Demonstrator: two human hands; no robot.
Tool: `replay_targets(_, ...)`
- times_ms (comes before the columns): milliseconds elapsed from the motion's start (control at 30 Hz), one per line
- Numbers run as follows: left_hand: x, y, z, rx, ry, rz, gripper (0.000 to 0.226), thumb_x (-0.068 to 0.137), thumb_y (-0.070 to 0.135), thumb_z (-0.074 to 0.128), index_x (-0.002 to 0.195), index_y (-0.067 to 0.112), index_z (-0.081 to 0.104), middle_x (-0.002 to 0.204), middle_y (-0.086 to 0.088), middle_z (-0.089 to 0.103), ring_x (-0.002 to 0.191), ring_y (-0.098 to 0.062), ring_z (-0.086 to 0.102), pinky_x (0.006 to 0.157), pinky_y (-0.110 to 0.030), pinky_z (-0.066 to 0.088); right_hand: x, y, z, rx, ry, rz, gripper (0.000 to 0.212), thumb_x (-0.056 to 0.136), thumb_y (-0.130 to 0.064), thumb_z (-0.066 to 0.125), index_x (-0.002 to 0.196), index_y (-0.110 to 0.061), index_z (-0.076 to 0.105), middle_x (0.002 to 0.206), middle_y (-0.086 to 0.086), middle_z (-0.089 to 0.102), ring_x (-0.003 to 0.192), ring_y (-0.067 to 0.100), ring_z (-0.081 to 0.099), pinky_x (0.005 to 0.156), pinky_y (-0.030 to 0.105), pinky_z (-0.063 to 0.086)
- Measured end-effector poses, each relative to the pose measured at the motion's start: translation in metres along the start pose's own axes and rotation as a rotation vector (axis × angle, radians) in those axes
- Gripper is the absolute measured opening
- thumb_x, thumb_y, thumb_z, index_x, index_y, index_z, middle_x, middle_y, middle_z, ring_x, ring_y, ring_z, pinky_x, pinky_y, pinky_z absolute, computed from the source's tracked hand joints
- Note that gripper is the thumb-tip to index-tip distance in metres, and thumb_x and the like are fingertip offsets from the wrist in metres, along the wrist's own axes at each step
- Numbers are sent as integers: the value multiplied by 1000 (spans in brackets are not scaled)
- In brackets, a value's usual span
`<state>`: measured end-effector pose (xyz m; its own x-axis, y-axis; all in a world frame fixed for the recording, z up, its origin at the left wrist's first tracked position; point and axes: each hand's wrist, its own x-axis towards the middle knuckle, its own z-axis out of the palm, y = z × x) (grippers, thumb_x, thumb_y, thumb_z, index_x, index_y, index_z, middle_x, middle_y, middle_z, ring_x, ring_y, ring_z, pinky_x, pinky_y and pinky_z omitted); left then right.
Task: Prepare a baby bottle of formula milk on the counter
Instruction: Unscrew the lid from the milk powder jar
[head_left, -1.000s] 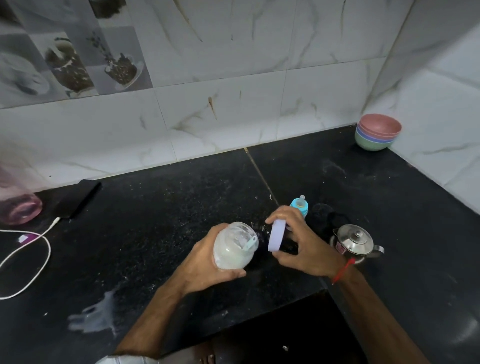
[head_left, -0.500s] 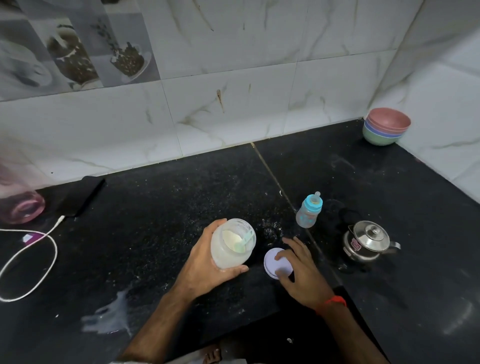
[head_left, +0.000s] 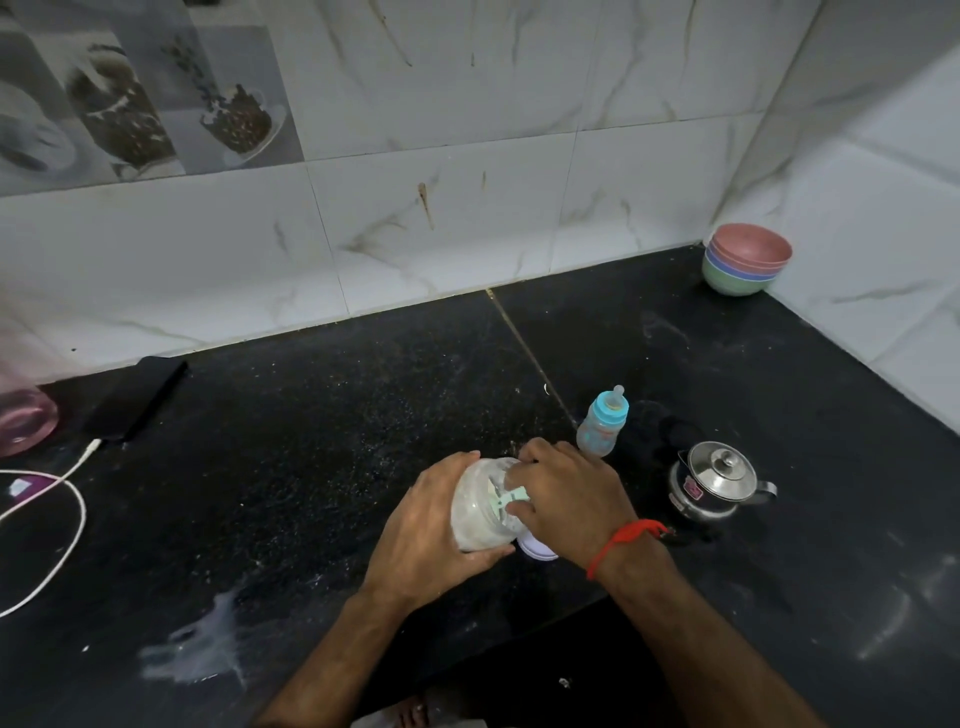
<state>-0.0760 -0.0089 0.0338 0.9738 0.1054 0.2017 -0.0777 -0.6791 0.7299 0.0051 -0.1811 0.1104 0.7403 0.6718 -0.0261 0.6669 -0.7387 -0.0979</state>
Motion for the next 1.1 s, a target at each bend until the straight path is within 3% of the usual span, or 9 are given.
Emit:
replay_targets(133, -1, 4, 5, -31, 35, -12, 106, 63, 61, 91, 150, 27, 42, 138, 40, 38, 128, 12, 44, 101, -2, 34, -1, -2, 3, 63, 86, 67, 22, 99, -33, 56, 116, -26, 67, 124, -5, 59, 112, 19, 60, 82, 33, 47)
replay_targets(233, 0, 5, 7, -41, 53, -22, 105, 64, 62, 91, 150, 29, 41, 138, 44, 36, 128, 10, 46, 102, -6, 37, -1, 2, 9, 43, 191, 96, 15, 85, -33, 73, 96, -23, 75, 118, -7, 65, 101, 20, 67, 70, 33, 53)
replay_targets(300, 2, 6, 8, -40, 51, -17, 105, 64, 61, 91, 150, 29, 40, 139, 42, 37, 129, 8, 46, 105, -13, 41, -1, 2, 7, 19, 165, 80, 16, 79, -32, 81, 91, -21, 79, 125, -4, 65, 114, 25, 66, 79, 44, 59)
replay_targets(400, 4, 8, 11, -31, 39, -4, 103, 64, 61, 91, 149, 31, 40, 138, 40, 38, 130, 7, 47, 107, -20, 44, 1, 5, 5, 56, -73, 64, 22, 91, -37, 70, 106, -24, 78, 148, -7, 49, 146, 23, 35, 110, 55, 41)
replay_targets(633, 2, 2, 14, -58, 82, -78, 108, 60, 62, 91, 149, 37, 35, 142, 25, 46, 130, -4, 53, 105, -36, 53, 2, 29, -3, 852, -48, 307, 17, 84, -20, 82, 82, -3, 80, 107, 18, 73, 103, 28, 68, 94, 40, 50)
replay_targets(733, 3, -5, 13, -51, 106, -106, 112, 59, 56, 94, 150, 38, 33, 145, 26, 44, 133, -1, 48, 110, -36, 49, 1, 41, -2, 1048, -83, 405, 14, 83, -23, 83, 90, -11, 82, 103, -5, 77, 99, 8, 72, 94, 30, 57)
replay_targets(833, 4, -8, 12, -61, 112, -137, 113, 59, 52, 96, 151, 37, 31, 146, 29, 39, 135, 2, 42, 113, -31, 43, 0, 44, -2, 1175, -130, 478, 12, 83, -29, 83, 91, -19, 82, 97, -16, 78, 86, -7, 70, 70, 12, 54)
replay_targets(967, 1, -10, 13, -76, 106, -166, 114, 59, 52, 96, 151, 38, 30, 147, 28, 38, 137, 0, 41, 113, -31, 43, 3, 44, 6, 1271, -150, 564, 17, 83, -33, 83, 90, -18, 82, 94, -6, 81, 104, 9, 70, 93, 42, 60)
replay_targets(1100, -4, -13, 12, -87, 136, -206, 114, 58, 51, 97, 151, 34, 33, 151, 22, 44, 139, -5, 45, 115, -37, 45, 4, 40, 14, 1425, -126, 638, 14, 83, -30, 84, 88, -17, 81, 97, 4, 79, 106, 19, 71, 92, 46, 61)
